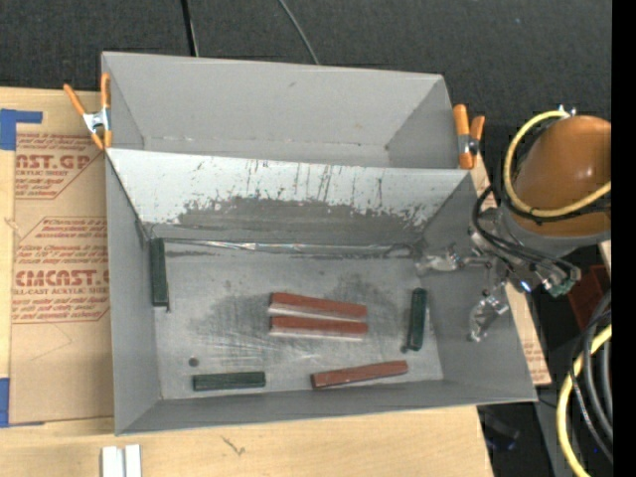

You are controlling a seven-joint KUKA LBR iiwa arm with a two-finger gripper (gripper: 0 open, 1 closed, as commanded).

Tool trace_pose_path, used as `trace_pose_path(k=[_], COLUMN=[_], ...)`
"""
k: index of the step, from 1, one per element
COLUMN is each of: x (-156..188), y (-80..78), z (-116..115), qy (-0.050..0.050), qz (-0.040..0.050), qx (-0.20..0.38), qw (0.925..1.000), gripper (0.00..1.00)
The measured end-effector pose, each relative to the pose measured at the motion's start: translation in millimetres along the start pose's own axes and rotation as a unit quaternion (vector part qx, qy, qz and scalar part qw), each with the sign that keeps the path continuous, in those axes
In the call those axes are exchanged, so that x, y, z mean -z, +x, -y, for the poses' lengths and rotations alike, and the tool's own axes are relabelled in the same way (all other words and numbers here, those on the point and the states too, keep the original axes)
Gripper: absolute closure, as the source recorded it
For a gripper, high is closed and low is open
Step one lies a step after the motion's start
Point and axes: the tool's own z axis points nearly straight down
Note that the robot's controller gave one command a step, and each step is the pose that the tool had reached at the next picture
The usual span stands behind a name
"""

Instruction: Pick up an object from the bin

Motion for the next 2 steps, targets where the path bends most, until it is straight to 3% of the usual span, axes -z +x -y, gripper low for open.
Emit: trace_pose_path(k=[1, 2], x=[-81.3, -86.7], y=[-16.1, -7.1], z=[-3.0, -5.1], qy=[-0.011, -0.001], qz=[0.0048, 0.0040], qx=[0.127, 0.279], qw=[0.9919, 0.9602], gripper=[0.00, 1.00])
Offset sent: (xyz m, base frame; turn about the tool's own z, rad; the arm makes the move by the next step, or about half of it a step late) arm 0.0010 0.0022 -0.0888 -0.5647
